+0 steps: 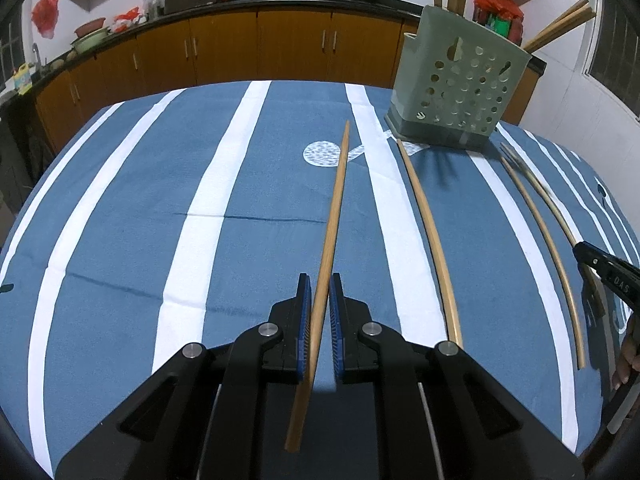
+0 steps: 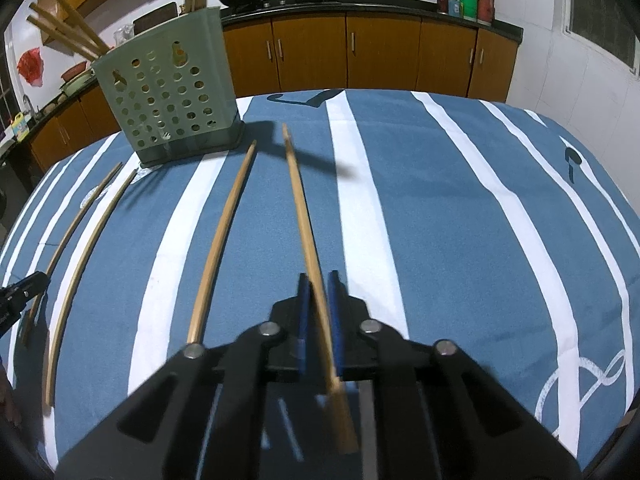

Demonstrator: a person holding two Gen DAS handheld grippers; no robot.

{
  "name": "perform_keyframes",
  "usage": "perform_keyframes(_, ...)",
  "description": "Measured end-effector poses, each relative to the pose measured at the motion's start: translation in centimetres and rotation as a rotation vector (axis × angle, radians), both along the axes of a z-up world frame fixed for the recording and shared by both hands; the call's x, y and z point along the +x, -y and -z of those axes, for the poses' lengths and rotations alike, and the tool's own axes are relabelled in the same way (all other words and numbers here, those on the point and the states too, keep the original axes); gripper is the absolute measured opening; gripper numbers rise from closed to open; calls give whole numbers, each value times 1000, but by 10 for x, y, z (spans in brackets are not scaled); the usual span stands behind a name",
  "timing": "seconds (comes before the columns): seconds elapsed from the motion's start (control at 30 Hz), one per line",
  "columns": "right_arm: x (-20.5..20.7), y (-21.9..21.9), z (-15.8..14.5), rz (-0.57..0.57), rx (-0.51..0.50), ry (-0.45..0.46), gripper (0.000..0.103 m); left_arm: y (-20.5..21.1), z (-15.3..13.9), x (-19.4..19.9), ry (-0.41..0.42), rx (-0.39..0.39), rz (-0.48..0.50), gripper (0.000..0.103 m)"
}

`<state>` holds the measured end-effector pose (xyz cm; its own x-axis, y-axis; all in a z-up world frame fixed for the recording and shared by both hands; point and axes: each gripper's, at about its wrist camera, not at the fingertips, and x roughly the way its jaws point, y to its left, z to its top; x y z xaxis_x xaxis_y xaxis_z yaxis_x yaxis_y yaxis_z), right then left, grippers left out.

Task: Organize utensils
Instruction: 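Raise both held chopsticks over the green holder and lower them in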

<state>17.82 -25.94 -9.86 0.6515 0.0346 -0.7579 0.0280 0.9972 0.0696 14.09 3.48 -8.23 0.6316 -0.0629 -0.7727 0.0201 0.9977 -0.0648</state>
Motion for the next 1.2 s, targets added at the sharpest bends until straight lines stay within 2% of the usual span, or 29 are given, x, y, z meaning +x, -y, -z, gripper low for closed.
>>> perform_keyframes(0.1, -1, 6, -4, 18, 19, -7, 8, 1, -2, 1, -7, 17, 11, 8)
perform_keyframes(0.2, -6, 9, -24, 20, 19, 52, 8, 1, -16, -1, 29, 19, 18, 7)
perform_keyframes(0.37, -15, 9, -73, 14, 18, 199, 8, -4, -65, -6, 172, 3, 9, 7)
perform_keyframes(0.53, -22, 8, -114, -3, 20, 319, 8, -12, -114, -9, 303, -62, -7, 7)
perform_keyframes(0.7, -23, 3, -130, -14, 17, 367, 8, -12, -136, -4, 351, -88, -6, 7)
perform_keyframes(0.97, -23, 1, -151, -31, 32, 415, 8, -9, -153, 1, 384, -130, 13, 7)
perform_keyframes(1.2, -27, -5, -201, -86, 111, 535, 8, 12, -194, 2, 486, -191, 73, 7)
